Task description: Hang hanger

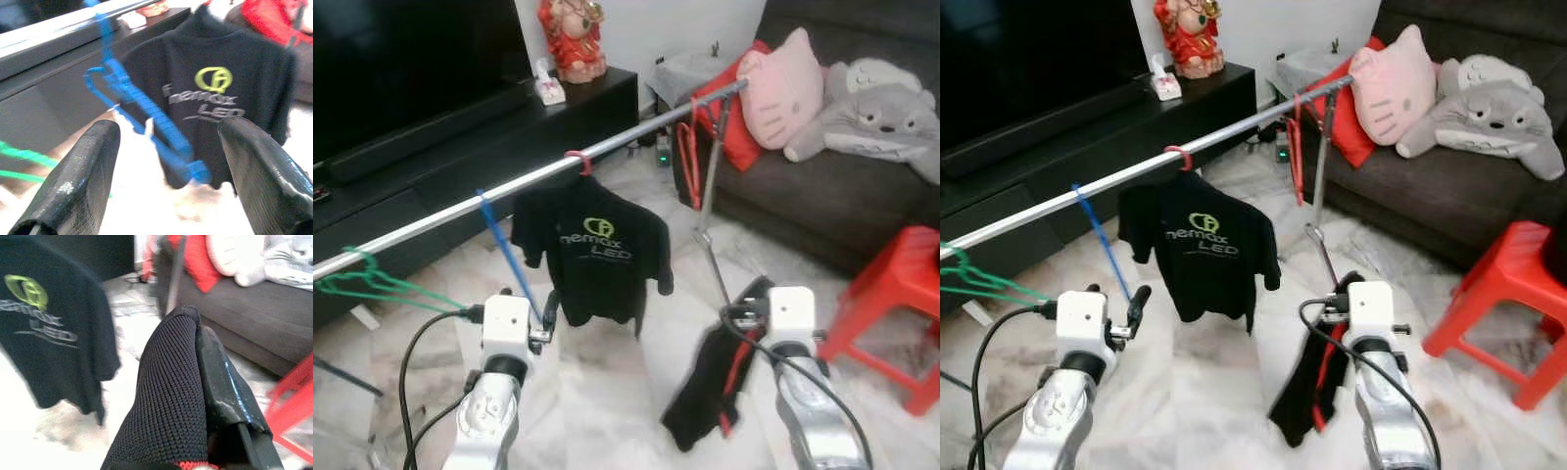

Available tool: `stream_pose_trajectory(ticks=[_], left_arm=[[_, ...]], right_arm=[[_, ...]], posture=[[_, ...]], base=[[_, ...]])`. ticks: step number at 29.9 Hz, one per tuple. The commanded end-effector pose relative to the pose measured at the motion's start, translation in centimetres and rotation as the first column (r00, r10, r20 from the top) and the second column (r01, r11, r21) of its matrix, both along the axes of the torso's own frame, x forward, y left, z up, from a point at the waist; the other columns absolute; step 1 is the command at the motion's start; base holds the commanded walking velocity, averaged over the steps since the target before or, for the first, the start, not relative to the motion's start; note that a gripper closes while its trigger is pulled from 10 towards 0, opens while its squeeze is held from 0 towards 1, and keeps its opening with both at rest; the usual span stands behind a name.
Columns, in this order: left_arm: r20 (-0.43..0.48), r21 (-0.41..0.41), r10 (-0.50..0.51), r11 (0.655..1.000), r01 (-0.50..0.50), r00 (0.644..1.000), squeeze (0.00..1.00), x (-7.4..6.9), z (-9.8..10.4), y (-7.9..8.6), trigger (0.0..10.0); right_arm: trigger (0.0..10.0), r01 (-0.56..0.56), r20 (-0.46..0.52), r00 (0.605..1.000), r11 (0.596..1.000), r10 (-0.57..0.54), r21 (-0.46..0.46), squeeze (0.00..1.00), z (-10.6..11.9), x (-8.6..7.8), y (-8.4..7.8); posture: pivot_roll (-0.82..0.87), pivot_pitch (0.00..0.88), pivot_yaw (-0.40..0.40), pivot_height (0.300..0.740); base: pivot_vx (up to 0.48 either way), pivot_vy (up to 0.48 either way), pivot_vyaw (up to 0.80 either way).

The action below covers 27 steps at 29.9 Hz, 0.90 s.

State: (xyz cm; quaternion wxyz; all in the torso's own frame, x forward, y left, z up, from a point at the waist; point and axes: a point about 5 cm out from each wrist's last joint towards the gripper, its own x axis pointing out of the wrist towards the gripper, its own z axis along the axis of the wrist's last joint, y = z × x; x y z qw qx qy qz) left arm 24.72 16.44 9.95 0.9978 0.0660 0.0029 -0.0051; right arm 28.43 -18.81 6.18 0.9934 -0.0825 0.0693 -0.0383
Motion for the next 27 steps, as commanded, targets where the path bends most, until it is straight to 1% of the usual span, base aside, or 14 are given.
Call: stream_pose_trajectory(ticks=[1,8,19,22,27], left_arm=[[0.001,0.006,-0.011,1.0,0.011,1.0,0.0,0.0,0.11,-0.22,10.0],[-0.019,0.004,-0.018,1.0,0.018,1.0,0.0,-0.08,-0.15,-0.47,10.0],[-0.009,0.001,-0.027,1.0,0.027,1.0,0.0,-0.07,0.02,-0.57,10.0],[-0.011,0.011,-0.027,1.0,0.027,1.0,0.0,0.0,0.06,-0.63,10.0],[-0.013,0.015,-0.024,1.0,0.024,1.0,0.0,-0.02,0.04,-0.62,10.0]], right_arm=[[10.0,-0.008,0.024,1.0,1.0,0.008,-0.002,0.0,0.4,0.2,0.02],[10.0,-0.004,0.007,1.0,1.0,0.004,-0.009,0.0,-0.02,0.06,-0.23],[10.0,-0.005,0.008,1.0,1.0,0.005,-0.009,0.0,-0.05,0.1,-0.21],[10.0,-0.005,0.004,1.0,1.0,0.005,-0.009,0.0,-0.12,0.09,-0.2],[10.0,-0.006,0.004,1.0,1.0,0.006,-0.008,0.0,-0.14,0.06,-0.17]], posture=[[-0.15,0.0,0.071,0.74],[-0.14,0.0,0.068,0.74],[-0.14,0.0,0.068,0.74],[-0.14,0.0,0.07,0.74],[-0.14,0.0,0.071,0.74]], base=[[0.0,0.0,0.0],[0.0,0.0,0.0],[0.0,0.0,0.0],[0.0,0.0,0.0],[0.253,0.0,0.0]])
